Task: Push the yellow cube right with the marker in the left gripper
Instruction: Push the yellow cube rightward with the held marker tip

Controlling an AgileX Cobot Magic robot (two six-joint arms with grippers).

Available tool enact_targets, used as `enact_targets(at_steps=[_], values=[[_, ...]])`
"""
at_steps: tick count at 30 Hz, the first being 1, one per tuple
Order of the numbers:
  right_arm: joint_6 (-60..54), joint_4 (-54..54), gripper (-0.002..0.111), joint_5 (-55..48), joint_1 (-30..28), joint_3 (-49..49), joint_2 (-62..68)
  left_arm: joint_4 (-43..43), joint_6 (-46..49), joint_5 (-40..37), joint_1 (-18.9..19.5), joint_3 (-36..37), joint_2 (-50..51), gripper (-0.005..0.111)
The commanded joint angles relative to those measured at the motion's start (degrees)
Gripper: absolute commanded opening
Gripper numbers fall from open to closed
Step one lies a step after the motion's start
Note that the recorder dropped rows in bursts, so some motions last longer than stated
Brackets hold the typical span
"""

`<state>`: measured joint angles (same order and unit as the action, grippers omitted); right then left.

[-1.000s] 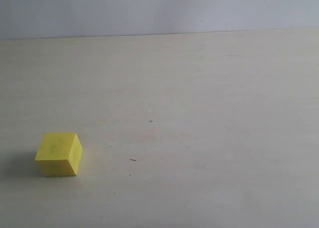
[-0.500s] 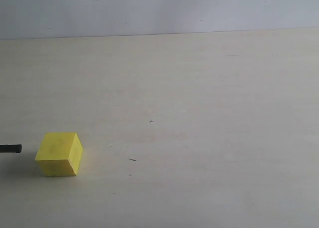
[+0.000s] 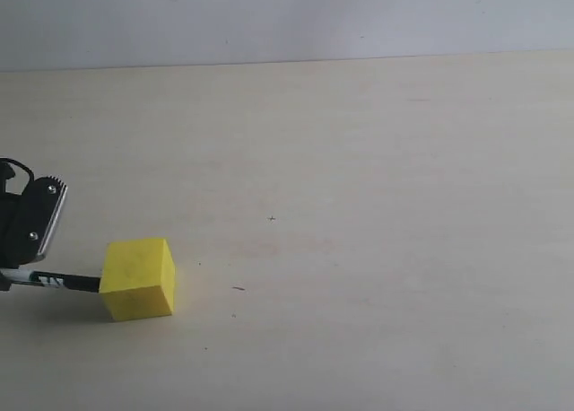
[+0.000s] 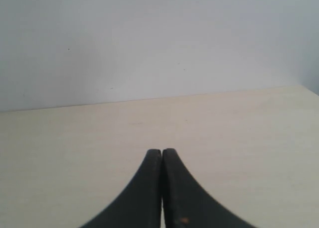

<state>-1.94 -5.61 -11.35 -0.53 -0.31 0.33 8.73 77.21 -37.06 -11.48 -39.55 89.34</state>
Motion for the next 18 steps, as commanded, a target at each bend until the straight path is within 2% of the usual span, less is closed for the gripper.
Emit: enact_targets(at_steps=[1,4,7,9,11,14,18], values=[[-0.4,0.2,0.000,0.2,0.2,0.3,-0.3,7.7,-9.8,-2.7,-0.7,0.3,0.0,0.000],[-0.4,0.2,0.000,0.2,0.2,0.3,-0.3,10.6,-11.9,-5.0,-0.4,0.3,0.0,0.000],[-0.4,0.2,0.000,0.2,0.2,0.3,-0.3,7.5,-11.9,-2.4,-0.8,0.3,0.0,0.000],[-0.4,0.2,0.000,0.2,0.2,0.3,-0.3,1.9,-10.5,2.3,-3.4,0.3,0.1,0.000],[-0.4,0.2,0.000,0.3,0.2,0.3,-0.3,-0.5,-8.1,6.6,-7.8,0.3,0.1,0.000],[-0.4,0.2,0.000,0.5,0.2,0.3,-0.3,2.8,-9.9,7.1,-11.8,0.3,0.1,0.000],[-0.4,0.2,0.000,0.5,0.2,0.3,-0.3,8.9,-16.6,3.5,-11.0,0.3,0.1,0.000]])
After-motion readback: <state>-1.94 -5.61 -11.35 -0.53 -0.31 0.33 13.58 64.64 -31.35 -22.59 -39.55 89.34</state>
